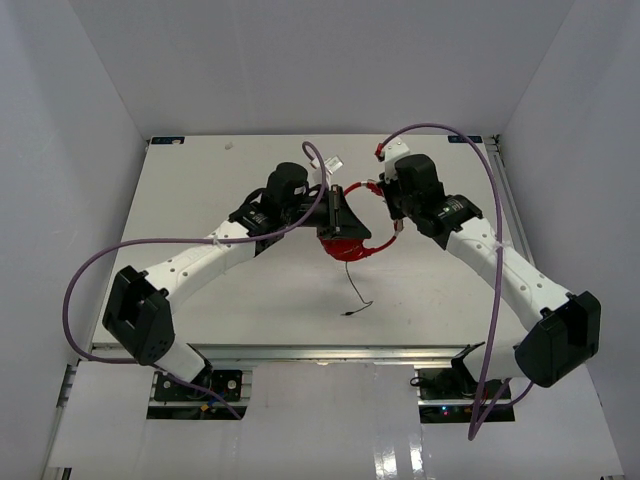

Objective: Wrap the headphones

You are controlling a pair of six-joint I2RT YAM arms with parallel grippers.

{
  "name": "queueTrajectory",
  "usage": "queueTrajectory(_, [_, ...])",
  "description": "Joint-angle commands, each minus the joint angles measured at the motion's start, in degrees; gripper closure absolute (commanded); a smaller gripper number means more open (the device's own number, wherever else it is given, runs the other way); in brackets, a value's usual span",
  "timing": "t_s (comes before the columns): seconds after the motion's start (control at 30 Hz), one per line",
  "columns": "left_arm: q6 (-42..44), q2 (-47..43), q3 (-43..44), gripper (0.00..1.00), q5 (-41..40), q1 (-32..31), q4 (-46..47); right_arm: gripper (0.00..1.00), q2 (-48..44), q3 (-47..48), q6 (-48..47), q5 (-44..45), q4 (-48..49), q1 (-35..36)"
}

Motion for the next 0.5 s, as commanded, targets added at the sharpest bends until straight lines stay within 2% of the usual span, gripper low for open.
queueTrajectory(0.0, [-1.0, -0.4, 0.7, 0.88, -5.1, -4.5, 3.5, 0.92, 0.5, 4.8, 7.5, -1.2, 2.1, -2.3])
queueTrajectory(0.07, [1.0, -1.1, -0.9, 0.76, -10.3, -6.0, 4.0, 0.92, 0.7, 5.9, 8.8, -4.3, 1.3, -3.9])
queueTrajectory(0.13, [4.1, -2.1, -2.2, 0.71, -15.6, -8.0, 4.1, 0.92, 0.9, 7.1, 9.2, -5.8, 0.3, -4.6])
queueTrajectory(0.23, [9.1, -4.0, -3.9, 0.57, -23.5, -11.9, 4.5, 0.92, 0.9, 8.5, 9.6, -7.6, -1.0, -5.0])
queueTrajectory(0.47, [18.5, -7.7, -11.2, 0.52, -34.9, -16.4, 7.6, 0.92, -0.3, 11.2, 11.6, -13.1, -3.5, -7.0])
